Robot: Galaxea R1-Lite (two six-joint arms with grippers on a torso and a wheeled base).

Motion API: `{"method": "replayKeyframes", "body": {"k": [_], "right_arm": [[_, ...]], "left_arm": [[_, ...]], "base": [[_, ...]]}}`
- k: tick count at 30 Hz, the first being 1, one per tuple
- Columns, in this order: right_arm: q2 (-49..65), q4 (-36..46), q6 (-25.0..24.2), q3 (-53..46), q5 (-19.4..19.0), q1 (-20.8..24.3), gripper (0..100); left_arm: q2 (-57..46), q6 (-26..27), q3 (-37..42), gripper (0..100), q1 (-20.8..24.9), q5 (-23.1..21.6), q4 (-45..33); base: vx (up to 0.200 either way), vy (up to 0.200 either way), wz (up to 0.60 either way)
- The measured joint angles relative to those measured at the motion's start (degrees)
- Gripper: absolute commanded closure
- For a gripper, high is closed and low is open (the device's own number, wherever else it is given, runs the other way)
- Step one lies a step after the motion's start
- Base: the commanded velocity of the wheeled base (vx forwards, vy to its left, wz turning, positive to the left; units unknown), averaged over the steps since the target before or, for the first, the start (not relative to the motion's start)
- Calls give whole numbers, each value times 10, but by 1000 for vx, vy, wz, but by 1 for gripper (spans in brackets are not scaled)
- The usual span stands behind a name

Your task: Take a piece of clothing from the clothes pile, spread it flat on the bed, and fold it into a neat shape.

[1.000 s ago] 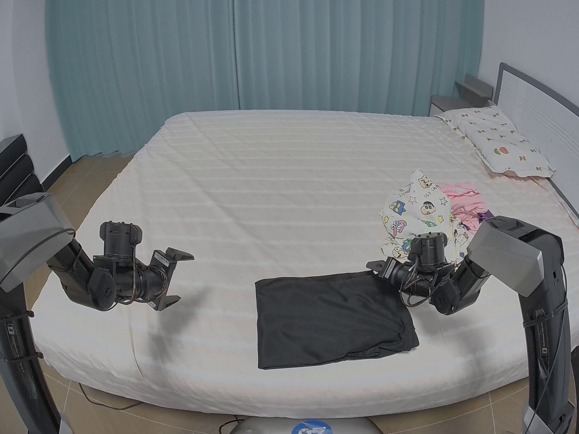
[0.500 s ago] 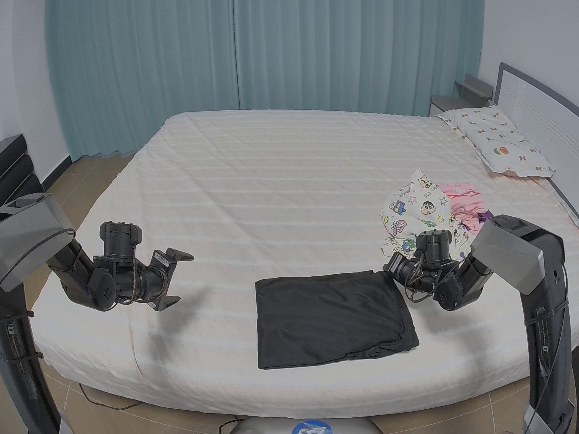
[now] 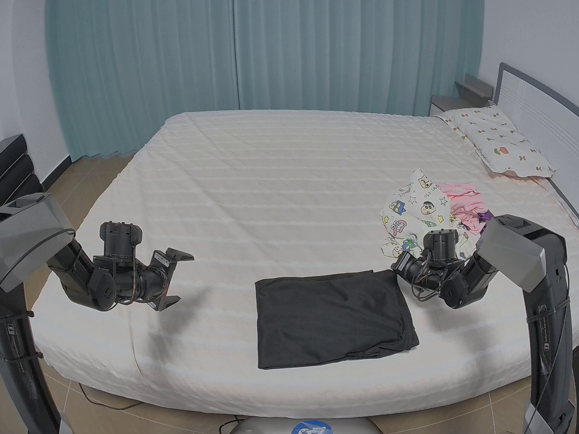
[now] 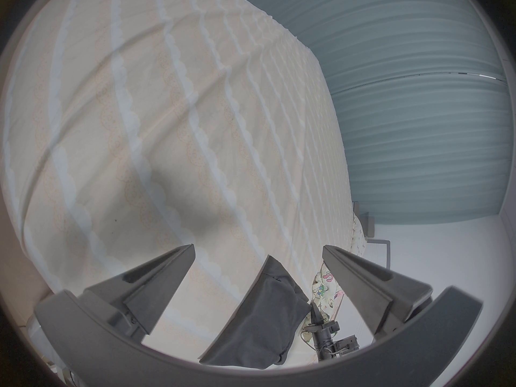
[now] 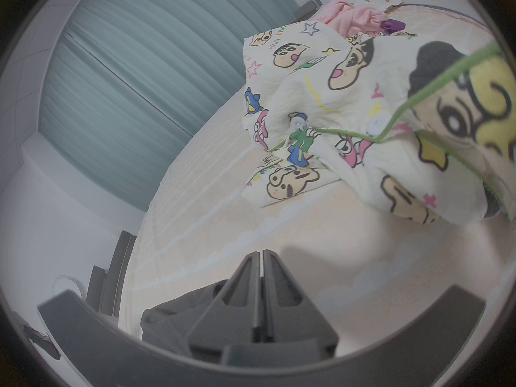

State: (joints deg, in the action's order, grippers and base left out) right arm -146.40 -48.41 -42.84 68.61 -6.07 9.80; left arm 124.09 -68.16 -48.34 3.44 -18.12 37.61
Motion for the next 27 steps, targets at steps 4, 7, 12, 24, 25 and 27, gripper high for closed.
{"method": "replayKeyframes", "body": {"k": [4, 7, 12, 24, 25, 27], "right_arm": [[0, -2, 0, -2, -1, -1, 0], [0, -7, -1, -5, -3, -2, 0], [0, -8, -17, -6, -20, 0, 0], [-6, -8, -47, 7, -38, 11, 100], [-6, -8, -47, 7, -37, 11, 100], [-7, -7, -47, 9, -35, 9, 100]], "left_arm": [[0, 0, 0, 0, 0, 0, 0], [0, 1, 0, 0, 0, 0, 0], [0, 1, 0, 0, 0, 0, 0], [0, 1, -1, 0, 0, 0, 0], [0, 1, -1, 0, 0, 0, 0], [0, 1, -1, 0, 0, 0, 0]], "base": [[0, 0, 0], [0, 0, 0], [0, 0, 0], [0, 0, 0], [0, 0, 0], [0, 0, 0]]}}
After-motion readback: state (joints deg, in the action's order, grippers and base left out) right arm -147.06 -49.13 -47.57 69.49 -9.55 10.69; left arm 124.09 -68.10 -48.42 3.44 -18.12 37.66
